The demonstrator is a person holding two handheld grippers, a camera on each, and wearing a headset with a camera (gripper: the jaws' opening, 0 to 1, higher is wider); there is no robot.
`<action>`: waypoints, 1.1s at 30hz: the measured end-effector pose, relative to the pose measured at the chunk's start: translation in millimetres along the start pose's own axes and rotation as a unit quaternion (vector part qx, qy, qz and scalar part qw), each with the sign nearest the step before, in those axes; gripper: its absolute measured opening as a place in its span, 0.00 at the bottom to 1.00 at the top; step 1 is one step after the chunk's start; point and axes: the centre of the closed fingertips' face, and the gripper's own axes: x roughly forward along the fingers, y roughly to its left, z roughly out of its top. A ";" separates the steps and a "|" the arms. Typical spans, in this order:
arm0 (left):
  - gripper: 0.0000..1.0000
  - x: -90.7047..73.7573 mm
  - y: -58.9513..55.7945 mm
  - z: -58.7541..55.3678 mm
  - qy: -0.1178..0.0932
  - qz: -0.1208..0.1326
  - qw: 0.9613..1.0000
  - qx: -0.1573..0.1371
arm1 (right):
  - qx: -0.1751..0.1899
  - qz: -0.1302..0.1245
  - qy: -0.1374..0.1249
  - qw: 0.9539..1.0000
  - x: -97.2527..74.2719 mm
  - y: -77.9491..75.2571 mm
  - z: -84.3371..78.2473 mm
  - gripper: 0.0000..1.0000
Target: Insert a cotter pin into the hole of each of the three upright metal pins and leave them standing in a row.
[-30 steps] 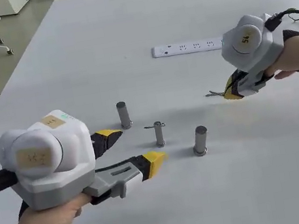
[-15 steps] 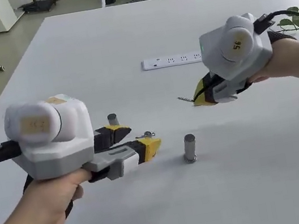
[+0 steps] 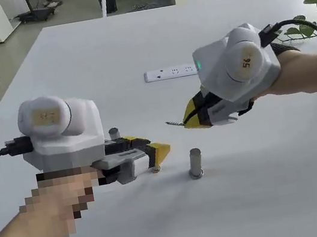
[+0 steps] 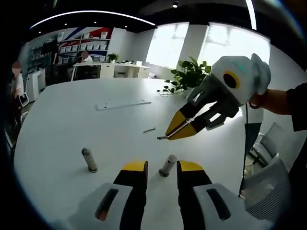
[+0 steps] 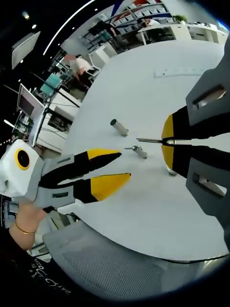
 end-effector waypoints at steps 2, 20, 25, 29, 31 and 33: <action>0.20 0.6 -1.2 1.4 -0.003 -0.004 1.000 -0.011 | -0.011 0.004 -0.008 1.000 0.5 1.5 4.7 0.00; 0.06 1.9 -15.9 14.8 -0.021 -0.047 0.993 -0.105 | -0.060 0.017 -0.034 0.997 -2.4 18.8 25.5 0.00; 0.01 2.0 -16.3 14.2 -0.021 -0.047 0.994 -0.099 | -0.065 0.017 -0.035 0.997 -3.2 20.0 27.8 0.00; 0.01 1.0 -17.3 13.8 -0.022 -0.044 0.996 -0.080 | -0.064 0.016 -0.035 0.997 -3.1 20.7 28.5 0.00; 0.01 1.0 -18.0 13.6 -0.023 -0.043 0.996 -0.071 | -0.057 0.015 -0.035 0.998 -2.8 21.0 28.6 0.00; 0.01 1.1 -18.8 13.1 -0.023 -0.044 0.997 -0.058 | -0.027 0.022 -0.035 0.999 -2.5 22.7 28.2 0.00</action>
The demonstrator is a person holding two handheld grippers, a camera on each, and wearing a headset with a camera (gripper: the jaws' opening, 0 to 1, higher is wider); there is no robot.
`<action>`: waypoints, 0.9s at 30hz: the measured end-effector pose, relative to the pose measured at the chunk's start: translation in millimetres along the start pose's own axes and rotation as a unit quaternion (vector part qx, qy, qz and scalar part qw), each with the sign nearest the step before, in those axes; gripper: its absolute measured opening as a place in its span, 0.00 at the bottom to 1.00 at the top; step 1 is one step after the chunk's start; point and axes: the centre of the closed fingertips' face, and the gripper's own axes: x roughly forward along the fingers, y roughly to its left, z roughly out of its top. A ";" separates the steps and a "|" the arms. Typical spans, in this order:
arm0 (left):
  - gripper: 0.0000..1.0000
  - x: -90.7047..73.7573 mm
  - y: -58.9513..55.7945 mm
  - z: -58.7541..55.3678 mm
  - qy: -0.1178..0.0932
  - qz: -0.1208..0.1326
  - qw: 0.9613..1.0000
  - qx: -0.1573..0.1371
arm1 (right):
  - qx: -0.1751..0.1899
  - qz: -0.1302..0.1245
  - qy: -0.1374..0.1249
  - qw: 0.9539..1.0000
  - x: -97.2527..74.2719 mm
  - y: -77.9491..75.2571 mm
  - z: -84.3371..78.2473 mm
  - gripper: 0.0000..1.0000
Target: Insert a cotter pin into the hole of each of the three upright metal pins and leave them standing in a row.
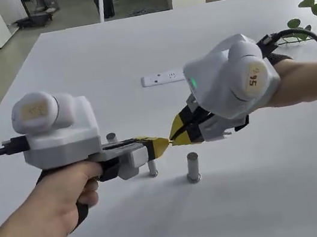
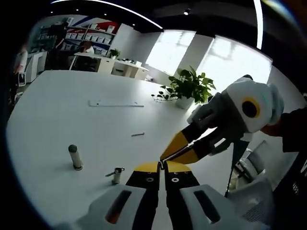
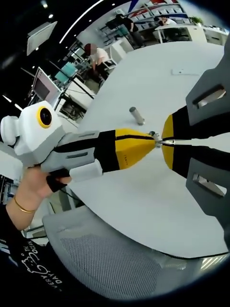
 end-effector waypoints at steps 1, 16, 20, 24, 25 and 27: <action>0.01 0.0 -0.7 -0.3 0.000 -0.001 1.000 0.009 | 0.009 0.002 -0.001 1.000 -0.1 -0.1 0.3 0.00; 0.00 -5.1 -6.1 -0.3 0.006 -0.001 0.995 0.102 | 0.083 0.014 -0.042 0.996 -5.7 4.5 5.1 0.00; 0.00 -6.2 -5.6 -2.8 0.010 -0.002 0.993 0.120 | 0.127 0.023 -0.061 0.990 -8.1 3.3 3.0 0.01; 0.00 -7.3 -4.1 -4.6 0.012 -0.004 0.990 0.144 | 0.183 0.032 -0.084 0.979 -12.3 4.2 2.3 0.03; 0.00 -7.5 -4.5 -4.6 0.011 -0.006 0.989 0.150 | 0.196 0.042 -0.087 0.976 -13.8 7.3 1.8 0.03; 0.00 -7.8 -5.4 -5.0 0.010 -0.011 0.988 0.156 | 0.213 0.040 -0.095 0.972 -15.5 6.3 1.5 0.05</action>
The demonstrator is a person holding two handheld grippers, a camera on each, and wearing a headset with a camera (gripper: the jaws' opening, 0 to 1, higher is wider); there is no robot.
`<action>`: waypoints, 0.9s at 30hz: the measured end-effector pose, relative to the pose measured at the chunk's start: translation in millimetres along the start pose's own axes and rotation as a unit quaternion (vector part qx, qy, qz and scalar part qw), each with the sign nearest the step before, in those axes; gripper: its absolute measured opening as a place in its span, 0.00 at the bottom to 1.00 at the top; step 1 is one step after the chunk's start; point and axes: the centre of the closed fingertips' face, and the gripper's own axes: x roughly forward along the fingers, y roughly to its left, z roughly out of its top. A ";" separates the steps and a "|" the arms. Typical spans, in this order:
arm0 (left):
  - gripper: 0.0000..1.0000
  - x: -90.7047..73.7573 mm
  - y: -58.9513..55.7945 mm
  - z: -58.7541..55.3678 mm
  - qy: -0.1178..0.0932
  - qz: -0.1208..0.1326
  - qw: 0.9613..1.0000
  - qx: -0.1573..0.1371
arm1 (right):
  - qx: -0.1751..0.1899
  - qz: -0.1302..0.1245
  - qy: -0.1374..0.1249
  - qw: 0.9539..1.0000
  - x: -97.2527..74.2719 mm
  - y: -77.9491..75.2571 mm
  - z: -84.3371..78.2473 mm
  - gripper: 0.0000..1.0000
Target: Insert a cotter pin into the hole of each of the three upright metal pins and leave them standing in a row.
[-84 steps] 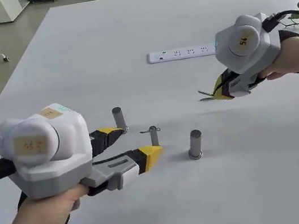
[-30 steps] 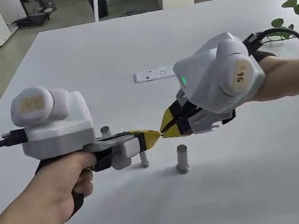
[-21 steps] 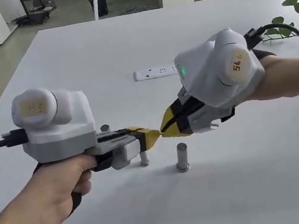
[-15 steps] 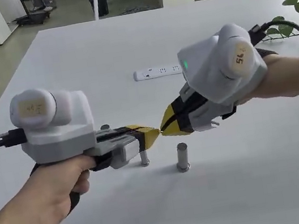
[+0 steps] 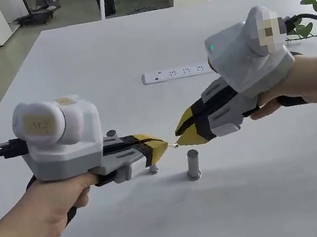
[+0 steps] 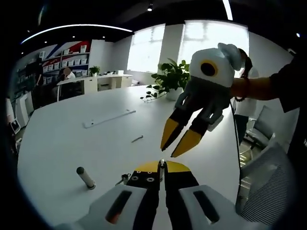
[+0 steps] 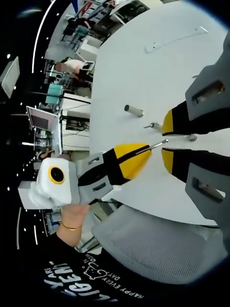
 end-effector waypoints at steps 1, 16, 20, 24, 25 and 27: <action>0.00 -0.1 -0.7 0.1 -0.001 -0.003 1.000 0.003 | 0.010 0.006 -0.004 1.000 -0.8 1.9 -0.2 0.06; 0.00 -4.9 -23.1 0.4 -0.027 -0.070 0.996 0.046 | 0.099 0.078 -0.055 0.991 -8.7 27.0 -7.1 0.12; 0.00 -5.6 -28.3 -2.0 -0.027 -0.086 0.995 0.051 | 0.098 0.101 -0.056 0.988 -7.6 39.0 -8.6 0.13; 0.00 -7.1 -35.8 -2.8 -0.031 -0.104 0.993 0.053 | 0.099 0.112 -0.053 0.987 -6.1 44.2 -12.3 0.12; 0.00 -7.4 -37.6 -2.9 -0.032 -0.108 0.992 0.052 | 0.101 0.114 -0.054 0.987 -6.0 45.5 -12.7 0.12; 0.00 -7.9 -40.7 -3.8 -0.031 -0.116 0.991 0.051 | 0.106 0.125 -0.059 0.985 -6.2 49.9 -12.3 0.11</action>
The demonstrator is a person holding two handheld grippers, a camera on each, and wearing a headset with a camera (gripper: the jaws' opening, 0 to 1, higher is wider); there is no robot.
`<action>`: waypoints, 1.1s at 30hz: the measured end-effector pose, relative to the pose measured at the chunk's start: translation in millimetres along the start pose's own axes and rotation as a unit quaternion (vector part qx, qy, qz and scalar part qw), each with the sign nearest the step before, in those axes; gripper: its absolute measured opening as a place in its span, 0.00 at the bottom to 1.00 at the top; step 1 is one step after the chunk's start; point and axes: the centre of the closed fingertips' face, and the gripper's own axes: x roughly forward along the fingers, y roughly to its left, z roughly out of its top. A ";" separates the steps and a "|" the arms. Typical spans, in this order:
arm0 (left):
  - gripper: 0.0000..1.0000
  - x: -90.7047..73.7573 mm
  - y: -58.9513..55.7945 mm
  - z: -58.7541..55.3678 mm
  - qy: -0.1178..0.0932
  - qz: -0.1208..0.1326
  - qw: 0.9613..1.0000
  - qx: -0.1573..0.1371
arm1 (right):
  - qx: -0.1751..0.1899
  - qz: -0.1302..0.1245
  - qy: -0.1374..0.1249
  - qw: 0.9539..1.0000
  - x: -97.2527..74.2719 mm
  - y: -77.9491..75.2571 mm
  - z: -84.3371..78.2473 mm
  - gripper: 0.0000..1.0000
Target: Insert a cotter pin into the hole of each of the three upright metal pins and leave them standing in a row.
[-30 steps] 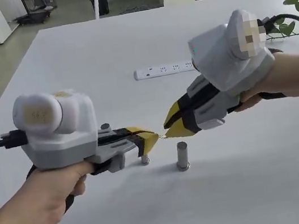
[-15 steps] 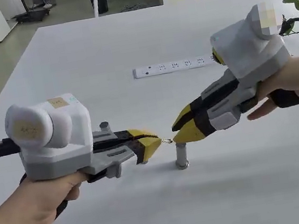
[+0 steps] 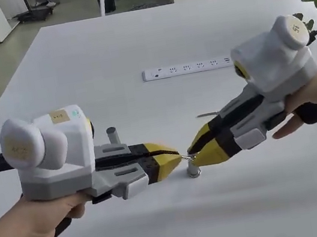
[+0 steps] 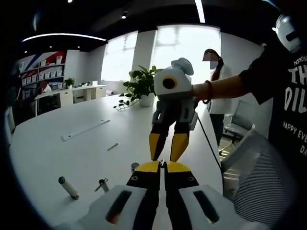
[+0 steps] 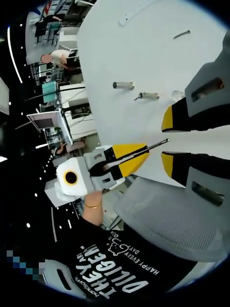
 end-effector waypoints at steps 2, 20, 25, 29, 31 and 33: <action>0.00 0.1 -2.2 0.0 -0.001 -0.005 1.000 -0.001 | 0.001 0.008 0.001 1.000 1.1 3.8 -1.7 0.11; 0.00 0.0 -12.4 2.6 -0.020 -0.030 0.999 -0.027 | -0.009 0.026 -0.011 1.000 1.7 11.0 -1.6 0.00; 0.00 1.1 -13.3 1.8 -0.020 -0.031 0.999 -0.033 | -0.015 0.021 0.004 1.000 0.8 11.6 -3.3 0.00; 0.01 4.2 -11.0 -1.1 -0.011 -0.018 0.999 -0.033 | -0.028 0.009 0.020 0.999 0.3 8.8 -5.6 0.00; 0.03 5.7 -7.7 -3.1 -0.004 -0.004 0.999 -0.038 | -0.037 0.006 0.033 0.999 0.2 8.2 -8.3 0.00; 0.04 7.0 -6.3 -4.3 -0.001 0.003 1.000 -0.029 | -0.043 0.005 0.039 0.998 0.5 8.6 -9.9 0.00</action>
